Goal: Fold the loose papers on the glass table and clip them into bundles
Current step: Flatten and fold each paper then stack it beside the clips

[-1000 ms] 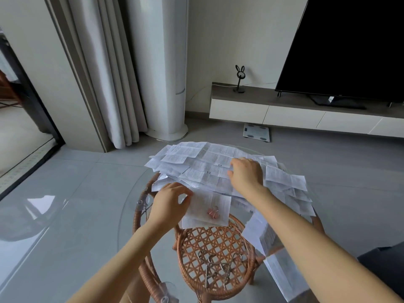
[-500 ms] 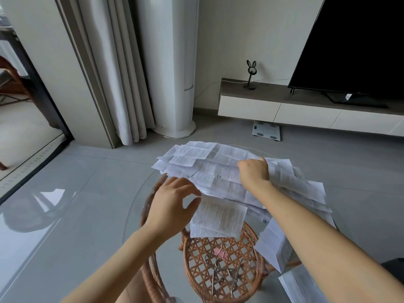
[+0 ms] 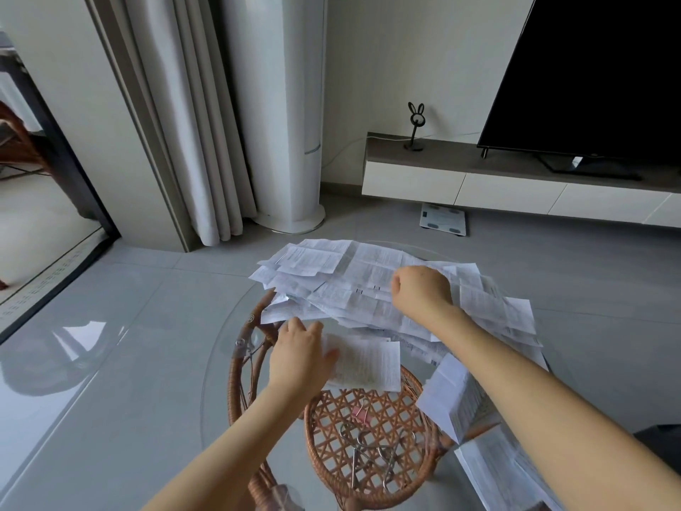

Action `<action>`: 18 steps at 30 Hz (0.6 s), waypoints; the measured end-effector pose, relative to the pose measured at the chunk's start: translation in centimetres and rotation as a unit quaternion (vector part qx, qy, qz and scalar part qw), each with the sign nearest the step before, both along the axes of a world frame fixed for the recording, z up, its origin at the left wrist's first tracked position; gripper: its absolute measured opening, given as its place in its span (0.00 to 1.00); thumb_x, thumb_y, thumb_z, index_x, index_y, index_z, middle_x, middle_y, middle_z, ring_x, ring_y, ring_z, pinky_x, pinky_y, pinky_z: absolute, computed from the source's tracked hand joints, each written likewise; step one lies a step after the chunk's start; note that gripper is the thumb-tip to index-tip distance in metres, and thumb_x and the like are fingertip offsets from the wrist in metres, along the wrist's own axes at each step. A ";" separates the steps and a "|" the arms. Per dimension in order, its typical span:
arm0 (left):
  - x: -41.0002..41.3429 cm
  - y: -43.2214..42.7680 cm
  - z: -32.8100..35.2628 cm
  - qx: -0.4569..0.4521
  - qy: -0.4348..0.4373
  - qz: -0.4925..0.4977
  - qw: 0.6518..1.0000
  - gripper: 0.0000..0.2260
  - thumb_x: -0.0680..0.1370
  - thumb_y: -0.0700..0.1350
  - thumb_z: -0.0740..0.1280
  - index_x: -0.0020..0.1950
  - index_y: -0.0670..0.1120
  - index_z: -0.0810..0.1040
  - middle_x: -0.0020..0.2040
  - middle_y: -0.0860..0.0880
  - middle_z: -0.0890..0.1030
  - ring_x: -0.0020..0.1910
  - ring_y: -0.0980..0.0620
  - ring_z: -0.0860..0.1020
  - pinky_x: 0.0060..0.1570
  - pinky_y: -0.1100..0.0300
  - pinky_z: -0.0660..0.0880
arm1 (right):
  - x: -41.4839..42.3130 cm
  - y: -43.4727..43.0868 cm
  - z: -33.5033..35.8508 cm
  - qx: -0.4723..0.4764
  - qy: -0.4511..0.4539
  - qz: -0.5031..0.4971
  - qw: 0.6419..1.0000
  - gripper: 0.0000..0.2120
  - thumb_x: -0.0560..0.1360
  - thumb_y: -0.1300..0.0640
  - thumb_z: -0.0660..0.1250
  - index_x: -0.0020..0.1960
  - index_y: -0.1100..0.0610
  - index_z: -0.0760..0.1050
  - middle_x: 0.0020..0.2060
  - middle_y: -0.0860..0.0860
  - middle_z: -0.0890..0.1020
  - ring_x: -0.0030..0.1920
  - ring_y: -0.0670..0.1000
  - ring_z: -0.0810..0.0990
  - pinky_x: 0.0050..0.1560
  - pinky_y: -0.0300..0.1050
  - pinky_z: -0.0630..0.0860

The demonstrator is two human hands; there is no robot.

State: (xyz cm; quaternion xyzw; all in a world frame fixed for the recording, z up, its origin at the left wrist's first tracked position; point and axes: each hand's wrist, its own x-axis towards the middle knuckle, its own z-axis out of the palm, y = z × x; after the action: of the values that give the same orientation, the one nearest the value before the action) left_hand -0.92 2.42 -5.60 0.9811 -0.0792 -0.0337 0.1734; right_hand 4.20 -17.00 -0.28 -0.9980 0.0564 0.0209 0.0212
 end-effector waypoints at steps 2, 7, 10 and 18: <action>-0.2 -0.1 0.4 0.003 0.023 0.035 0.999 0.19 0.78 0.55 0.64 0.59 0.41 0.72 0.56 0.43 0.72 0.56 0.44 0.73 0.47 0.59 0.69 | -1.3 0.8 1.4 0.051 0.077 -0.026 0.995 0.16 0.79 0.51 0.59 0.35 0.58 0.69 0.31 0.52 0.76 0.29 0.51 0.74 0.30 0.40 0.71; -0.4 -0.5 1.3 -0.033 0.079 0.090 0.992 0.15 0.78 0.48 0.65 0.35 0.42 0.66 0.35 0.48 0.71 0.31 0.52 0.69 0.24 0.64 0.60 | -4.1 3.6 0.9 0.136 0.296 -0.051 0.944 0.25 0.74 0.49 0.70 0.61 0.66 0.70 0.55 0.62 0.80 0.43 0.54 0.84 0.49 0.49 0.81; -0.6 -0.9 1.6 -0.066 0.100 0.113 0.986 0.17 0.77 0.44 0.65 0.32 0.47 0.60 0.30 0.51 0.65 0.32 0.51 0.68 0.30 0.62 0.64 | -4.7 4.4 -0.2 0.156 0.273 -0.104 0.943 0.21 0.73 0.55 0.72 0.60 0.66 0.72 0.53 0.60 0.81 0.35 0.53 0.82 0.47 0.47 0.81; -1.6 -1.0 0.5 -0.318 0.088 0.181 0.926 0.11 0.75 0.34 0.60 0.53 0.39 0.78 0.43 0.46 0.80 0.40 0.50 0.76 0.37 0.58 0.74 | -6.3 5.3 -1.4 0.194 0.182 -0.187 0.946 0.14 0.70 0.60 0.72 0.53 0.61 0.73 0.39 0.51 0.76 0.42 0.52 0.78 0.34 0.42 0.73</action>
State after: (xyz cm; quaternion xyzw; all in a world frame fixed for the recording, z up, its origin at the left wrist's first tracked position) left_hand -2.47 1.38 -5.09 0.8652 0.1093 -0.0614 0.4854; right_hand -2.14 -11.65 -1.73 -0.9254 0.2395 0.2081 0.2074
